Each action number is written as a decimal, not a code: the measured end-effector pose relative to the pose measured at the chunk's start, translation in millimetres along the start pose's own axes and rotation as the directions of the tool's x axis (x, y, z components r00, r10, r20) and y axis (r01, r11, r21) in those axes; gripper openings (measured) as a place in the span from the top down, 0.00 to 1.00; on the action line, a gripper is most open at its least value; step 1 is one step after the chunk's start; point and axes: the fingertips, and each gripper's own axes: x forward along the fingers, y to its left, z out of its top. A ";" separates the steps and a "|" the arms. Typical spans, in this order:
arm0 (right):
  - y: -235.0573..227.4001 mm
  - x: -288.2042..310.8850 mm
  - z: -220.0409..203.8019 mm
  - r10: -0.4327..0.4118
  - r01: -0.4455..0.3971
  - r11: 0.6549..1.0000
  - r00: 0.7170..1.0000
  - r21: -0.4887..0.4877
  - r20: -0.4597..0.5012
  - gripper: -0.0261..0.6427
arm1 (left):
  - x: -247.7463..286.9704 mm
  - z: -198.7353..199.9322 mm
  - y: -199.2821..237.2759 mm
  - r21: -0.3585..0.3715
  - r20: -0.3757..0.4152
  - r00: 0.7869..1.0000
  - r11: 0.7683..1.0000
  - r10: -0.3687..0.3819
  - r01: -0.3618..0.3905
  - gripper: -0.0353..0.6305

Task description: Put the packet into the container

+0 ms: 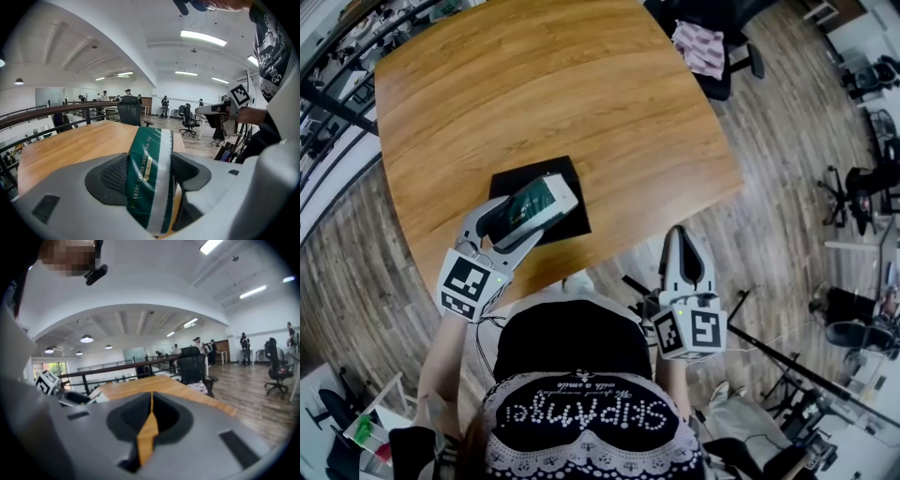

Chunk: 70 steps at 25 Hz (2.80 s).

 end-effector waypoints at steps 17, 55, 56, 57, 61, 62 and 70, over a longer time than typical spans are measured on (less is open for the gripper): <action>-4.3 -0.8 0.7 -0.015 0.015 1.000 1.000 0.003 -0.001 0.91 | 22.3 -16.9 -12.1 0.091 -0.081 0.995 0.994 -0.056 0.064 0.47; -6.9 -1.2 -0.1 -0.021 0.021 1.000 1.000 -0.001 -0.005 0.91 | 75.1 -91.7 -22.1 0.107 -0.337 0.925 0.969 -0.177 0.224 0.47; -6.9 -1.2 -0.6 -0.021 0.021 1.000 1.000 -0.001 -0.006 0.91 | 76.1 -92.2 -22.7 0.107 -0.340 0.923 0.968 -0.179 0.227 0.47; -6.8 -1.1 -0.9 -0.020 0.020 1.000 1.000 -0.001 -0.006 0.91 | 76.9 -93.2 -23.2 0.108 -0.345 0.921 0.967 -0.179 0.229 0.47; -5.5 -0.4 -0.9 -0.017 0.017 1.000 1.000 -0.001 -0.006 0.91 | 80.5 -95.9 -26.5 0.127 -0.374 0.911 0.964 -0.172 0.234 0.47; -5.0 -0.1 -0.9 -0.016 0.016 1.000 1.000 -0.001 -0.007 0.91 | 81.7 -96.6 -27.4 0.133 -0.381 0.909 0.963 -0.169 0.235 0.47; -3.7 -0.5 -0.7 -0.013 0.013 1.000 1.000 0.003 -0.006 0.91 | 89.7 -100.3 -29.8 0.144 -0.427 0.891 0.962 -0.153 0.234 0.46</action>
